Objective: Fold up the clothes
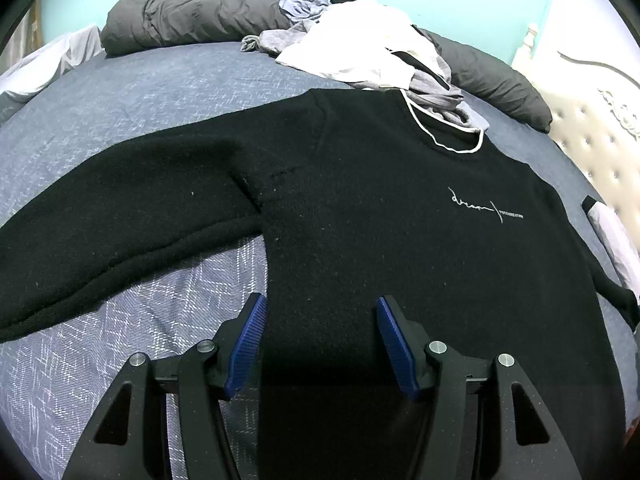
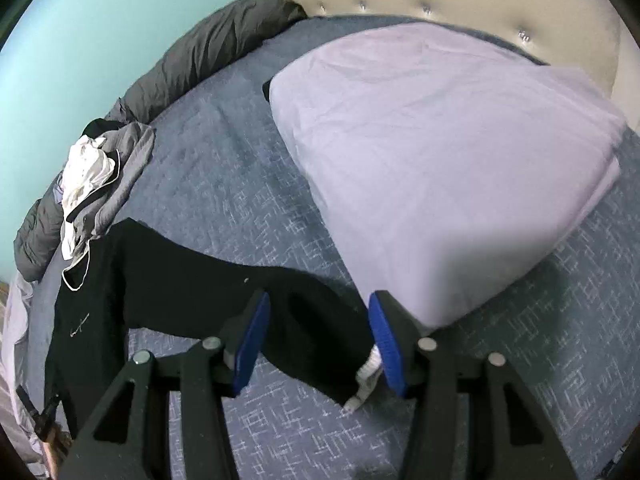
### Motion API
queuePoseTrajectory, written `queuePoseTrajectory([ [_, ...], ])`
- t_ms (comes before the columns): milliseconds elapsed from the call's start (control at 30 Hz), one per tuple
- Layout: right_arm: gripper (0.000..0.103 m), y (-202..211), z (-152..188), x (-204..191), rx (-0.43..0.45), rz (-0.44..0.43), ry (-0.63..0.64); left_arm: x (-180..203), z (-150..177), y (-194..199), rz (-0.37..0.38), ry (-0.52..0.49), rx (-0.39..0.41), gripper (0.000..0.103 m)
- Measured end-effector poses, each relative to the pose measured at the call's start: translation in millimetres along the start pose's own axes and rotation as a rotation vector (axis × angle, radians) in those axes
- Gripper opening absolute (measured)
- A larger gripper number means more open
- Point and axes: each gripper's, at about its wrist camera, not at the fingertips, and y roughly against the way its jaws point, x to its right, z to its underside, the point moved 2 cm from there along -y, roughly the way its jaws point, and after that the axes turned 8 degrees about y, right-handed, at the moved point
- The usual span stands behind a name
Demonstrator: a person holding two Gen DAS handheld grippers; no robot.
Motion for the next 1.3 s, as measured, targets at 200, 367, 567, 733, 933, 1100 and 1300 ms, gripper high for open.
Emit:
queuePoseTrajectory([
  [200,0.052,14.9,23.8,5.0,0.050,0.071,-0.026,-0.1,-1.2,-0.9,0.003,0.004,-0.005,0.061],
  [367,0.052,-1.1,40.2,20.6,0.024,0.038,-0.091,0.4,-0.6,-0.1,0.003,0.002,-0.002,0.061],
  [567,0.005,-0.7,38.9,6.6,0.047,-0.005,-0.071,0.5,-0.9,-2.4,-0.001,0.002,-0.007,0.061],
  [733,0.004,26.9,21.5,-20.3,0.099,-0.016,0.012,2.1,0.0,-2.1,-0.004,-0.009,-0.006,0.061],
  [933,0.004,41.1,-34.3,-22.3,0.141,0.039,0.077,1.5,0.0,-2.3,-0.003,-0.005,-0.008,0.061],
  [1100,0.003,49.3,-84.0,-16.1,0.168,0.104,0.118,1.0,-0.1,-3.2,-0.003,-0.003,-0.011,0.061],
  [1300,0.003,43.9,-129.5,-5.7,0.147,0.188,0.146,1.3,0.2,-3.2,-0.003,-0.006,-0.014,0.061],
])
